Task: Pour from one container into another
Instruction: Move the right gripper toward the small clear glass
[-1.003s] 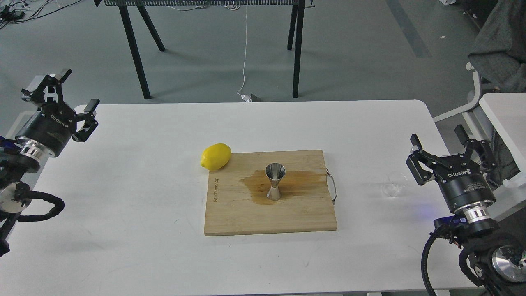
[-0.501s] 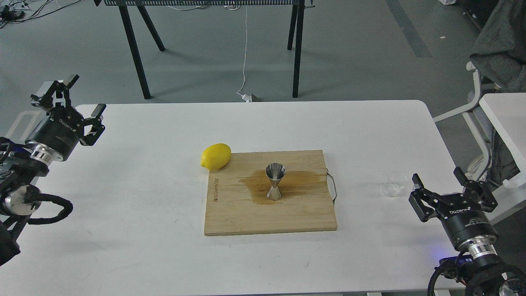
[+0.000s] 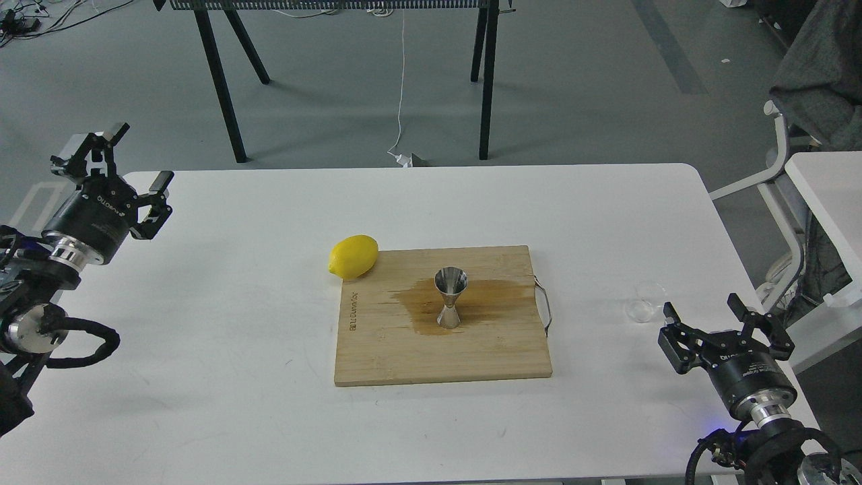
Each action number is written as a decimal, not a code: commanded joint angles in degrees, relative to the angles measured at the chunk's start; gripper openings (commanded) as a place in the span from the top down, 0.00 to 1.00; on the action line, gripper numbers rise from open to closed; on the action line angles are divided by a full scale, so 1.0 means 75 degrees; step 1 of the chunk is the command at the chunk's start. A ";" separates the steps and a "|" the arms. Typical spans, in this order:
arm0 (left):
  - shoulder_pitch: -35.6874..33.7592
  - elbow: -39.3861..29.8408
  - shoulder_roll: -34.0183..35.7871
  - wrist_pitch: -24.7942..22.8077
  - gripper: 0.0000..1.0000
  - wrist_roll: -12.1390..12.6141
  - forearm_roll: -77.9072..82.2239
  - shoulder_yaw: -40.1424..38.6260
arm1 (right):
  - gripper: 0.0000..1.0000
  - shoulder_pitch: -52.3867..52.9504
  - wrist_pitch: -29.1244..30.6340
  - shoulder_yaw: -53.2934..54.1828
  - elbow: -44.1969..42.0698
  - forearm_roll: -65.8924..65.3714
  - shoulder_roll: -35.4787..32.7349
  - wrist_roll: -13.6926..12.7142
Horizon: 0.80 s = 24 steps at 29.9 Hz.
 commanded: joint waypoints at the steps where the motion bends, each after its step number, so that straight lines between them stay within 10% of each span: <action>1: 0.0000 0.0000 -0.0007 0.0000 0.05 0.0000 0.0000 0.0001 | 0.04 0.0025 -0.0137 -0.0003 -0.0143 -0.0012 0.0098 -0.0012; 24: 0.0129 0.0152 -0.0007 0.0000 0.04 0.0000 0.0000 0.0001 | 0.04 0.0786 -0.1017 -0.0273 -0.1174 -0.0047 0.0696 -0.0001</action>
